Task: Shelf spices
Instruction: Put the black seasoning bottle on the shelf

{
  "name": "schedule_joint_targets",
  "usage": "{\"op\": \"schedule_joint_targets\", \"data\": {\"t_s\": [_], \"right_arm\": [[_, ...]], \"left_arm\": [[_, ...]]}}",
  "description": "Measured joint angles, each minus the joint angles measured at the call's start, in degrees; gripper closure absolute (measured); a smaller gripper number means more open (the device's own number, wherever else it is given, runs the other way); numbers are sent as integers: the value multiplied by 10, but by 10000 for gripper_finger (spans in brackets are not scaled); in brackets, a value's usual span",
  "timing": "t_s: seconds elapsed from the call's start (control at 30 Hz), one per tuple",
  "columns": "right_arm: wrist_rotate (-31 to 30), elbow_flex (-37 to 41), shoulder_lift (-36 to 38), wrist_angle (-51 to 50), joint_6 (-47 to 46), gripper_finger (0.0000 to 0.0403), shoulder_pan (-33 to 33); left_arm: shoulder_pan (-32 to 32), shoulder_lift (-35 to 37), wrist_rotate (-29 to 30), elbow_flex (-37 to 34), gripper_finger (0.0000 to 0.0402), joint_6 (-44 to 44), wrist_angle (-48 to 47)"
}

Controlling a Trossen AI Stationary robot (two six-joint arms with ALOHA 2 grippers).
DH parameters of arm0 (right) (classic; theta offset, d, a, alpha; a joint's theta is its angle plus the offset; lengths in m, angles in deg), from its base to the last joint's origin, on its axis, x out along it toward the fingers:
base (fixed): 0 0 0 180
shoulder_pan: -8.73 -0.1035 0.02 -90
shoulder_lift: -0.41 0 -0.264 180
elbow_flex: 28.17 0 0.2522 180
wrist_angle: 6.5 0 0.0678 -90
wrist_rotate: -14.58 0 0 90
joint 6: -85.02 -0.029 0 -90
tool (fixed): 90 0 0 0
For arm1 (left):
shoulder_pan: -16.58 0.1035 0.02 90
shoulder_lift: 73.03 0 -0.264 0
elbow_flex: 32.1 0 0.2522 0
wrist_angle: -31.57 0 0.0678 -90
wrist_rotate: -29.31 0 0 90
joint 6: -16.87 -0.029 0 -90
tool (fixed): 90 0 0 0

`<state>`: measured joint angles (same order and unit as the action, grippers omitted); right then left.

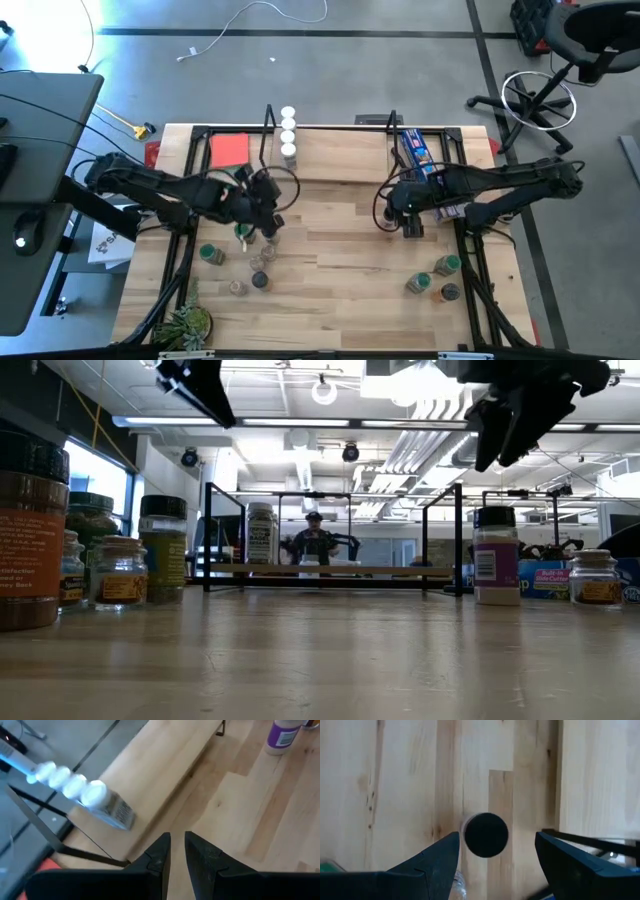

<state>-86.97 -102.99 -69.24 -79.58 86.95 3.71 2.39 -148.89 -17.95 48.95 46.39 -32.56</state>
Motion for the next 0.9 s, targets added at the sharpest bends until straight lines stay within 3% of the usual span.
{"op": "schedule_joint_targets", "data": {"t_s": [0.27, 0.9], "right_arm": [[76, 10, 0, 17, 44, 147, 55], [103, 179, 0, 214, 4, 155, 58]], "left_arm": [[-55, -3, 42, -50, 349, 103, 24], [-70, -3, 71, -59, 349, 108, 45]]}}
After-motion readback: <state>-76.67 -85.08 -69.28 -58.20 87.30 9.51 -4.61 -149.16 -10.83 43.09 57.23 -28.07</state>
